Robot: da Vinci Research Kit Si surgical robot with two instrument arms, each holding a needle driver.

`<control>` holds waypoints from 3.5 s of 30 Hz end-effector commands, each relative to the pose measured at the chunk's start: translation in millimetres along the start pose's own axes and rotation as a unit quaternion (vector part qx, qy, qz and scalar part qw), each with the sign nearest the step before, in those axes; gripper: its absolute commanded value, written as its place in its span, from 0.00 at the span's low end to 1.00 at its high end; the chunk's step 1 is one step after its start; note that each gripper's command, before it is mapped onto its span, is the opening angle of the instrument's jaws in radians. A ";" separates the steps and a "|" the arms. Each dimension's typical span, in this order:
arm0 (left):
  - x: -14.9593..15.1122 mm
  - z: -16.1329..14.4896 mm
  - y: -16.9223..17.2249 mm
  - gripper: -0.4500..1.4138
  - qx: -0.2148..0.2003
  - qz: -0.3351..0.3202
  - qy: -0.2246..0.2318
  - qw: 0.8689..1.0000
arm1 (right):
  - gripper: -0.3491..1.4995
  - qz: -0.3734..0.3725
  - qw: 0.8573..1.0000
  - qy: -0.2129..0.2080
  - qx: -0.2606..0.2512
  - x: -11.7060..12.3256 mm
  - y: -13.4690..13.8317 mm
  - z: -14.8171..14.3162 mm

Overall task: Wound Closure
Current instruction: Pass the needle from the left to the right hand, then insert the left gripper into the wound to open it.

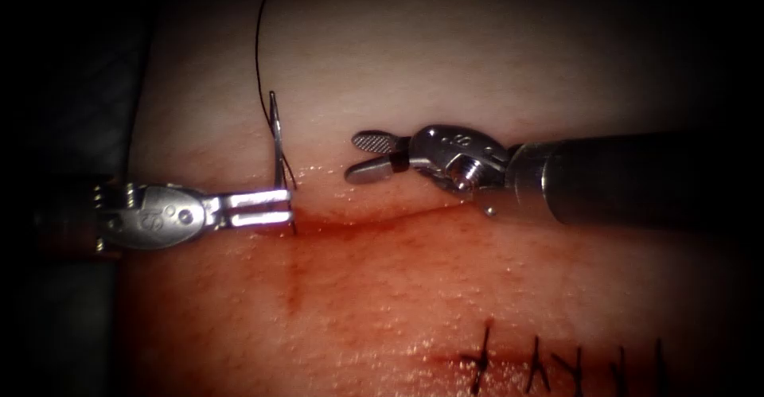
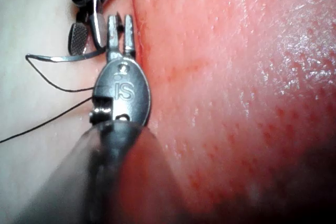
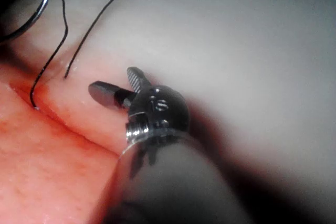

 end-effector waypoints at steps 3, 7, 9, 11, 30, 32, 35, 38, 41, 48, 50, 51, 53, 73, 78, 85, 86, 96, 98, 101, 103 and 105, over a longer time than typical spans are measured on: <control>-1.6 1.2 0.6 0.00 0.007 0.036 -0.007 0.999 | 0.81 0.068 0.998 -0.002 0.016 -0.7 -1.8 0.9; -2.2 1.7 1.4 0.00 0.010 0.068 -0.011 0.998 | 0.85 0.107 0.994 -0.002 0.035 -0.8 -2.9 0.8; -2.6 1.8 1.9 0.00 0.011 0.095 -0.013 0.995 | 0.86 0.128 0.990 0.004 0.056 -0.3 -3.7 0.5; -2.7 1.8 2.1 0.00 0.011 0.102 -0.013 0.995 | 0.87 0.142 0.988 0.013 0.062 0.1 -3.9 0.4; -2.5 2.3 3.5 0.00 -0.001 0.181 0.021 0.983 | 0.81 0.223 0.966 0.024 0.125 0.2 -6.9 1.7; -2.4 2.3 3.5 0.00 0.001 0.181 0.024 0.983 | 0.84 0.235 0.963 0.030 0.126 0.3 -7.0 2.1; -2.4 2.4 3.6 0.00 0.000 0.184 0.025 0.983 | 0.86 0.253 0.958 0.038 0.129 0.4 -7.0 2.4; -2.3 2.5 3.6 0.00 0.001 0.187 0.024 0.982 | 0.88 0.254 0.958 0.038 0.128 0.6 -7.0 2.5; -2.3 2.6 3.6 0.00 0.001 0.187 0.024 0.982 | 0.88 0.257 0.957 0.039 0.128 0.7 -7.1 2.8; -2.3 3.0 3.6 0.00 0.003 0.187 0.023 0.982 | 0.85 0.257 0.957 0.041 0.128 0.7 -7.6 3.3; -2.3 3.0 3.6 0.00 0.003 0.187 0.023 0.982 | 0.77 0.263 0.955 0.042 0.128 0.8 -7.7 3.6; -2.3 3.0 3.6 0.00 0.003 0.187 0.023 0.982 | 0.75 0.263 0.955 0.044 0.128 0.8 -7.7 3.6; -2.3 3.0 3.7 0.00 0.003 0.187 0.023 0.982 | 0.73 0.264 0.955 0.045 0.128 0.9 -7.8 3.8; -2.1 3.3 4.3 0.00 0.004 0.189 0.022 0.982 | 0.47 0.265 0.954 0.047 0.128 1.3 -7.7 4.2; -2.2 3.3 4.3 0.00 0.004 0.190 0.022 0.982 | 0.13 0.266 0.954 0.051 0.125 1.4 -7.8 4.2; -2.1 3.3 4.3 0.00 0.004 0.193 0.022 0.981 | 0.00 0.283 0.953 0.050 0.092 1.4 -7.6 4.0; -2.1 3.2 4.3 0.00 0.004 0.186 0.022 0.982 | 0.00 0.287 0.952 0.050 0.090 1.4 -7.5 3.9; -0.8 1.8 3.7 0.67 0.028 -0.121 -0.004 0.992 | 0.00 0.269 0.956 0.072 0.089 1.7 -6.3 3.1; -0.6 1.2 3.5 0.65 0.020 -0.157 -0.010 0.987 | 0.00 0.232 0.965 0.077 0.091 1.7 -6.2 3.0; -0.9 0.4 3.1 0.45 0.008 -0.175 -0.019 0.984 | 0.00 0.206 0.970 0.084 0.093 1.7 -6.2 3.0; -1.6 -0.2 2.6 0.22 -0.010 -0.177 -0.036 0.984 | 0.00 0.183 0.974 0.090 0.096 1.7 -6.2 3.0; -2.2 -0.4 2.3 0.09 -0.025 -0.177 -0.057 0.982 | 0.00 0.169 0.977 0.092 0.096 1.7 -6.1 2.9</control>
